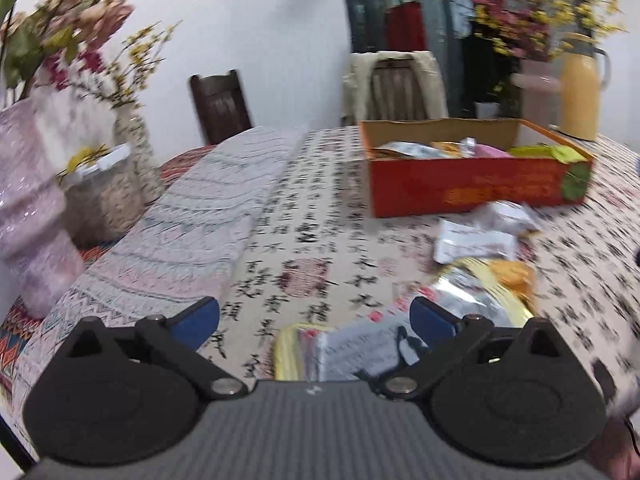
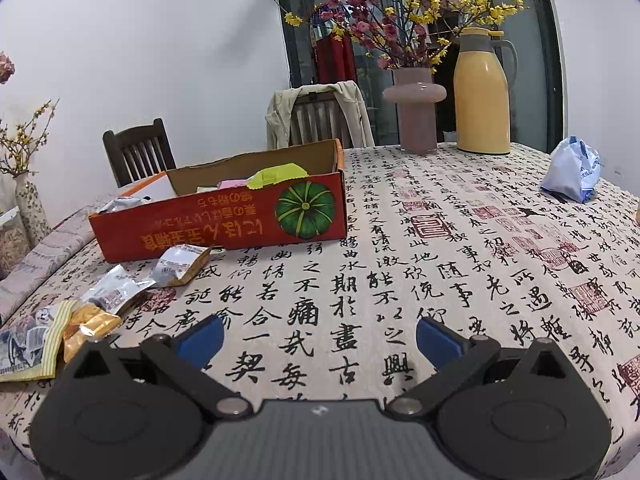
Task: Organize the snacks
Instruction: 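Move both open grippers back to the loose snacks beside the box, then lower the left gripper onto a yellow-edged wrapped snack and close it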
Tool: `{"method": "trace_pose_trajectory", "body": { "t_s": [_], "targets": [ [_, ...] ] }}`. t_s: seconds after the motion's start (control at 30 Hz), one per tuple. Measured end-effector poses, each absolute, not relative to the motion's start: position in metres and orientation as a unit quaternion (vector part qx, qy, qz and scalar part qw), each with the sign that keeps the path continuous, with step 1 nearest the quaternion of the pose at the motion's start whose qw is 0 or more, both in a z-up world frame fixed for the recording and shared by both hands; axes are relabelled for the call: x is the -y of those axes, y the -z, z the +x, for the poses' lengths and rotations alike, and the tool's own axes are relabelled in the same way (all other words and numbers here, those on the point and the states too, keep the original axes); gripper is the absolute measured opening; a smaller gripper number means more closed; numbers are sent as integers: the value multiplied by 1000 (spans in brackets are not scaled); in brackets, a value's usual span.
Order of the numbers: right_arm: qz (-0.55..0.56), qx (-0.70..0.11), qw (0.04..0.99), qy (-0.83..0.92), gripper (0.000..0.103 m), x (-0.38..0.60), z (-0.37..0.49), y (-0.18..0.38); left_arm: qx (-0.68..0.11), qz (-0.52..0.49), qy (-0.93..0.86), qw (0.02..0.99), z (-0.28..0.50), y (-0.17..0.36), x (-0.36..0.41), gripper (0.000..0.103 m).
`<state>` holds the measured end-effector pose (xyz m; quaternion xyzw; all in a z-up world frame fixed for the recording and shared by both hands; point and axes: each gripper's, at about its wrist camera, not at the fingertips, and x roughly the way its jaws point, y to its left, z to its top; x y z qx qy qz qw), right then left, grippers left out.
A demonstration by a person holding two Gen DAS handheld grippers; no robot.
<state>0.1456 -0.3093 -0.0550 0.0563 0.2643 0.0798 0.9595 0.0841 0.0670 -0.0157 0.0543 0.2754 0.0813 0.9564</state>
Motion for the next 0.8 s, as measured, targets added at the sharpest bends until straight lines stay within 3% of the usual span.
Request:
{"method": "trace_pose_trajectory", "body": {
  "t_s": [0.43,0.8],
  "targets": [
    [65,-264,959,-85,103,315,139,58,-315,86,-56,943,108,50,-43,103],
    [71,-274,955,-89,103,316,144,66,-317,70,-95,941,138,46,-56,103]
  ]
}}
